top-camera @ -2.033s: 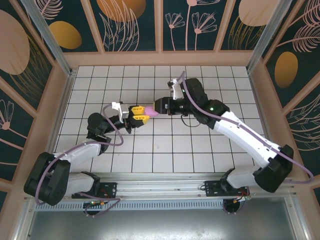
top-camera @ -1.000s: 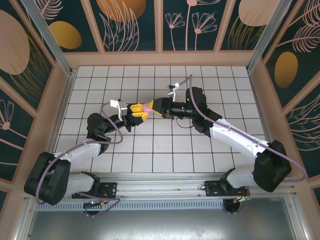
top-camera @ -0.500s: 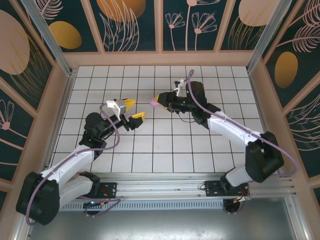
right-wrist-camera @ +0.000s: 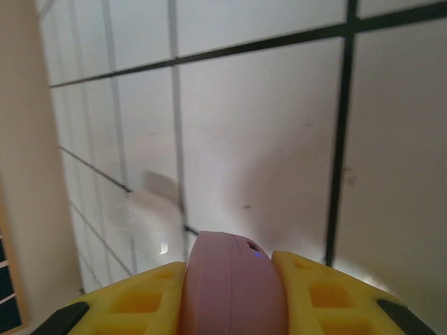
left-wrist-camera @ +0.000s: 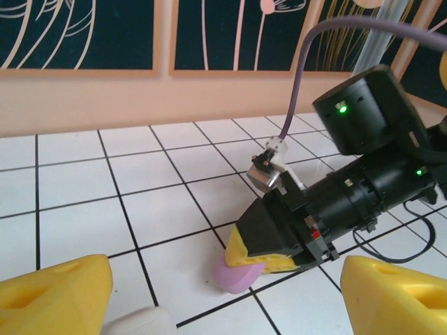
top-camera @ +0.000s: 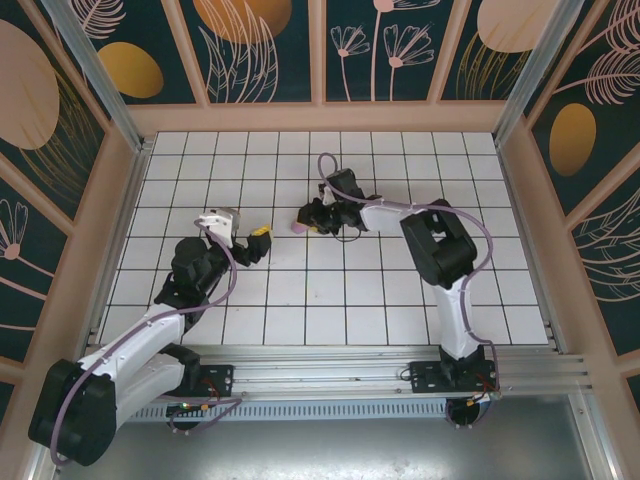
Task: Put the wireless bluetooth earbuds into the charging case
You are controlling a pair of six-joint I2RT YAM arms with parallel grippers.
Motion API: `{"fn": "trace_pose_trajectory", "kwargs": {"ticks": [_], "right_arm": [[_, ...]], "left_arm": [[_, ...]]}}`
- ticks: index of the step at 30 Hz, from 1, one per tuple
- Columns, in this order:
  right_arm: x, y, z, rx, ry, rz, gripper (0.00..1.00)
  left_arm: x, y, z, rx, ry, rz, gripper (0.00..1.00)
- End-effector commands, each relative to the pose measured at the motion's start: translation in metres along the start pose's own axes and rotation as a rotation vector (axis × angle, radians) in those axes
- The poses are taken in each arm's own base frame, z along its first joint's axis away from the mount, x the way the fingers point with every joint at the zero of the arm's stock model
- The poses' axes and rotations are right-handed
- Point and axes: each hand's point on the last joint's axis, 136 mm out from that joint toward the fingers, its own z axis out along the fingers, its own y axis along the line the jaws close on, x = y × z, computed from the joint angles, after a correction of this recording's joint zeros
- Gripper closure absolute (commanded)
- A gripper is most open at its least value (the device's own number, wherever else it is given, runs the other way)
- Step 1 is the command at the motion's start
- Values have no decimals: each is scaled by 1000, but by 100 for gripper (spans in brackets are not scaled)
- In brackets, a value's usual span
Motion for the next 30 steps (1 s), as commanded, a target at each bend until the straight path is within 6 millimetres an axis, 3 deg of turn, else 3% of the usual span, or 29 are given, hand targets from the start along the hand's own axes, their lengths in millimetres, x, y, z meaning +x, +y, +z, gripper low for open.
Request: {"fn": "trace_pose_trajectory", "kwargs": {"ticks": [1, 5, 8, 12, 16, 20, 24, 30], "right_arm": [[-10, 21, 8, -58, 19, -56, 74], [-6, 10, 23, -48, 55, -40, 70], [-5, 1, 26, -5, 57, -37, 62], [-6, -8, 21, 94, 59, -52, 48], [-8, -16, 9, 184, 45, -48, 40], [-16, -8, -18, 251, -19, -83, 32], [-28, 2, -57, 330, -117, -144, 27], [-43, -3, -130, 479, -310, -218, 21]], "left_arm": [[-3, 8, -2, -41, -21, -22, 16], [2, 8, -1, -36, -6, -23, 17], [5, 8, -1, -33, -4, -27, 17], [4, 10, -3, -46, -10, -23, 16], [-4, 10, -5, -51, -24, -17, 16], [-11, 18, -10, -108, -29, -10, 15], [-3, 64, -23, -377, 13, -58, 9], [12, 109, -53, -592, -25, -115, 2]]}}
